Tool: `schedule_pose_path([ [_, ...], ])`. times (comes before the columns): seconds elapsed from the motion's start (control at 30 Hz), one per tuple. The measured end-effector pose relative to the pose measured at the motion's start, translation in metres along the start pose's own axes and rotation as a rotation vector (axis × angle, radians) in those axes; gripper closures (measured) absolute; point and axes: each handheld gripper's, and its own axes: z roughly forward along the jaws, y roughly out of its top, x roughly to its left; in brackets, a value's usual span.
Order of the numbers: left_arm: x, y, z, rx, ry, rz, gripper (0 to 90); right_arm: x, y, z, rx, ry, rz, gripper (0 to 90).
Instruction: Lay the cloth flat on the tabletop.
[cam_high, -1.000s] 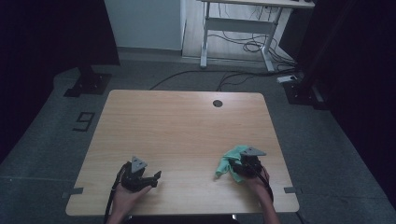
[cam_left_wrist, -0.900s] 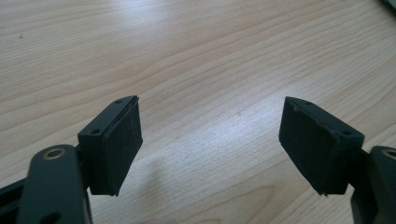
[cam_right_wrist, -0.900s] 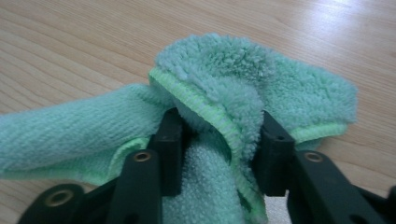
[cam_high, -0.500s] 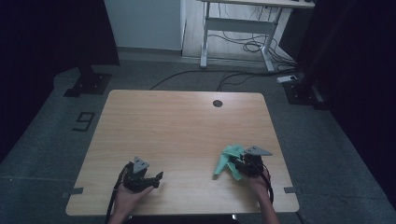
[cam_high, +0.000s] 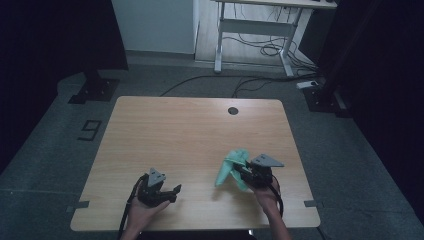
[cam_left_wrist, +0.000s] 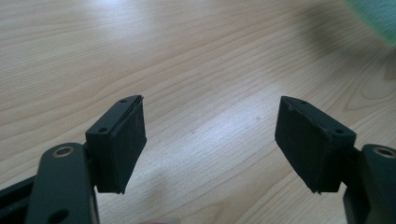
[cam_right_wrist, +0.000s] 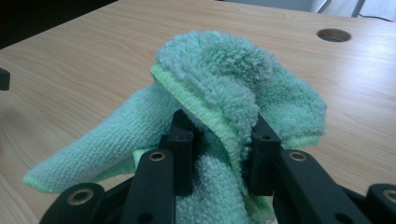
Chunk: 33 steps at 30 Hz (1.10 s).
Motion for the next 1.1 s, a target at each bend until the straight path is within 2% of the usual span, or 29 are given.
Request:
schedule_pose_path([
  [0.17,-0.004,0.001,0.000,-0.010,-0.023,0.004,28.0,0.020,0.006,0.018,0.009,0.026,-0.012,68.6],
  [0.37,-0.013,0.002,0.003,-0.006,-0.063,0.024,28.1,0.034,0.010,0.032,0.010,0.036,-0.021,68.6],
  [0.67,-0.025,0.002,0.010,0.004,-0.091,0.041,27.5,0.044,0.005,0.049,0.039,0.038,0.002,68.4],
  [0.87,-0.032,0.000,0.016,0.024,-0.095,0.055,27.6,0.051,0.003,0.053,0.044,0.060,0.014,68.1],
  [0.97,-0.035,0.000,0.018,0.018,-0.093,0.057,28.5,0.054,0.003,0.053,0.040,0.074,0.019,68.0],
  [1.03,-0.036,-0.001,0.020,0.018,-0.084,0.062,30.4,0.056,0.003,0.054,0.039,0.098,0.016,67.6],
  [1.1,-0.036,-0.001,0.021,0.011,-0.069,0.064,36.4,0.059,0.004,0.053,0.035,0.113,0.013,67.6],
])
